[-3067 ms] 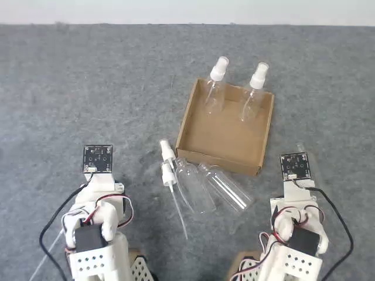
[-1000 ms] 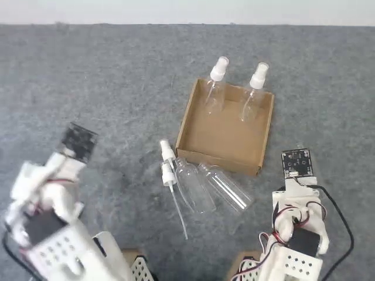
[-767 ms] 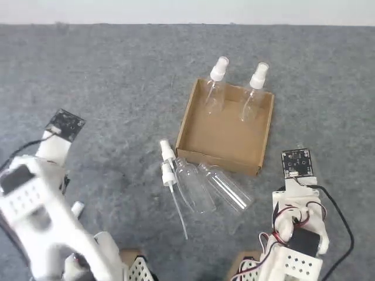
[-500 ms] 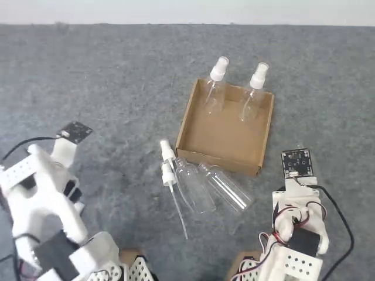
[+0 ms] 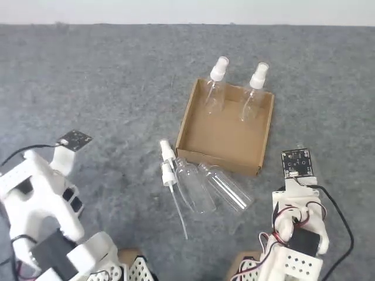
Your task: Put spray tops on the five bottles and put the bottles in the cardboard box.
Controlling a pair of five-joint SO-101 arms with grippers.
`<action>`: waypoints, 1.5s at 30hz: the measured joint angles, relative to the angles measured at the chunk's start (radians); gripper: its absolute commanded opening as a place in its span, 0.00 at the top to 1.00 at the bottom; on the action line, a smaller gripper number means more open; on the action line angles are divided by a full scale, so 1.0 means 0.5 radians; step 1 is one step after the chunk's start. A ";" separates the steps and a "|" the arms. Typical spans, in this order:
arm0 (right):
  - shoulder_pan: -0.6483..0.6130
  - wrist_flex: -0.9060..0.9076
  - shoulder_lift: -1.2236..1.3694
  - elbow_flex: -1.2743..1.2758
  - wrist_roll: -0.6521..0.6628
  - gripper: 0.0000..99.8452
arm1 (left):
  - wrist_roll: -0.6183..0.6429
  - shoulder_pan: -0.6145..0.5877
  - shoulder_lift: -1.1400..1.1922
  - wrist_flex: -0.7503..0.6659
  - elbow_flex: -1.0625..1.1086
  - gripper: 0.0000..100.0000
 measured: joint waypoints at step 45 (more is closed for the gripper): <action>0.003 0.147 0.580 -0.832 0.206 0.93 | 1.203 0.881 -0.657 0.199 -0.273 0.99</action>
